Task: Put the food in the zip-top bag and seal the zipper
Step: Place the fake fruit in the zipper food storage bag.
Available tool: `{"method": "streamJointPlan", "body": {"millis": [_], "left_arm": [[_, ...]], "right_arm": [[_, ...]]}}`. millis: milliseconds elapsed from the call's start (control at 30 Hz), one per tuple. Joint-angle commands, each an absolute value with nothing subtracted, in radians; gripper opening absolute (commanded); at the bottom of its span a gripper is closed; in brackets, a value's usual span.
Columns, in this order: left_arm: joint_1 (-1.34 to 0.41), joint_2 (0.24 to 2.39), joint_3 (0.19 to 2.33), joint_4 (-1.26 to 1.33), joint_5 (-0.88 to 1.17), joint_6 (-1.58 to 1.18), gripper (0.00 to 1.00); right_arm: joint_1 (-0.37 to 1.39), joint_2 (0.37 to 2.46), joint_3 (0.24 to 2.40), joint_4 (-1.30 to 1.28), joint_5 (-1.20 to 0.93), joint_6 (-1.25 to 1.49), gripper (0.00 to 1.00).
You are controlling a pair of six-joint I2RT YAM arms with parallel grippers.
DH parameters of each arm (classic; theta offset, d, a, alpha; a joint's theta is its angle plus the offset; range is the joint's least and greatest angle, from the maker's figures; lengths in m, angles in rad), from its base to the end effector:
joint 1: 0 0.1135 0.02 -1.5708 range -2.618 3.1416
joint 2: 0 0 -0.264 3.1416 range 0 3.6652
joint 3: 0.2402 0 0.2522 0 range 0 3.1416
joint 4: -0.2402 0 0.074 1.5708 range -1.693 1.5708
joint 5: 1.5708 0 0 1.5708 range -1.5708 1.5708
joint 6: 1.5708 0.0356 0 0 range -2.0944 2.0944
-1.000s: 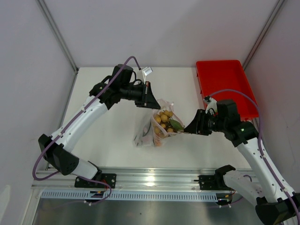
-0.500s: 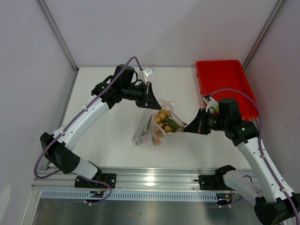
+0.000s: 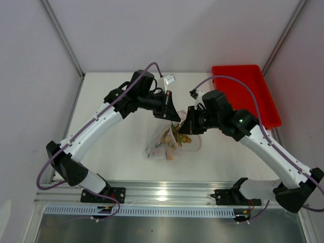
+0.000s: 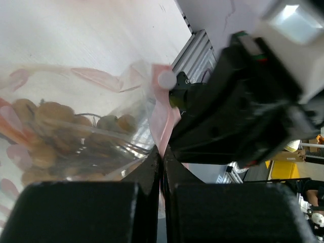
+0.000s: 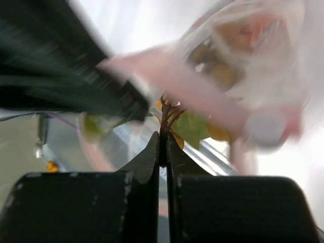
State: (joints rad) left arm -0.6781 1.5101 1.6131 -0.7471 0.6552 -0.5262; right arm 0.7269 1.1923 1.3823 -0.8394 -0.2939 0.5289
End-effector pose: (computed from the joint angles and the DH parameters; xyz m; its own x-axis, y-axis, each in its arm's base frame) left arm 0.2381 -0.2197 0.4005 -0.8448 0.1691 -0.5077 0.5234 0.4588 -0.7180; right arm 0.1708 0.1657 0.3986 -0.7981 -0.0634 -0.5992 -0.4700 0.6879 0.5531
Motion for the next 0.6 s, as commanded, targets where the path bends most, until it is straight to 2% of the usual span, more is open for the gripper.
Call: {"method": "streamJointPlan", "body": {"millis": [0, 100, 133, 200, 367, 567], "left_arm": [[-0.690, 1.482, 1.674, -0.716, 0.681, -0.558, 0.00], [-0.690, 1.473, 1.675, -0.735, 0.666, -0.543, 0.01], [-0.689, 1.471, 1.674, -0.736, 0.663, -0.543, 0.01], [-0.686, 1.470, 1.664, -0.736, 0.658, -0.541, 0.01], [-0.658, 1.471, 1.643, -0.719, 0.653, -0.549, 0.01], [-0.618, 1.468, 1.638, -0.716, 0.637, -0.554, 0.00]], "right_arm": [[0.758, 1.232, 1.374, -0.796, -0.152, 0.540, 0.02], [0.776, 1.213, 1.381, -0.796, -0.124, 0.525, 0.40], [0.775, 1.201, 1.384, -0.801, -0.114, 0.516, 0.57], [0.769, 1.166, 1.413, -0.818, -0.089, 0.509, 0.66], [0.694, 1.115, 1.505, -0.939, -0.026, 0.471, 0.69], [0.414, 1.068, 1.526, -0.996, -0.098, 0.433, 0.69]]}}
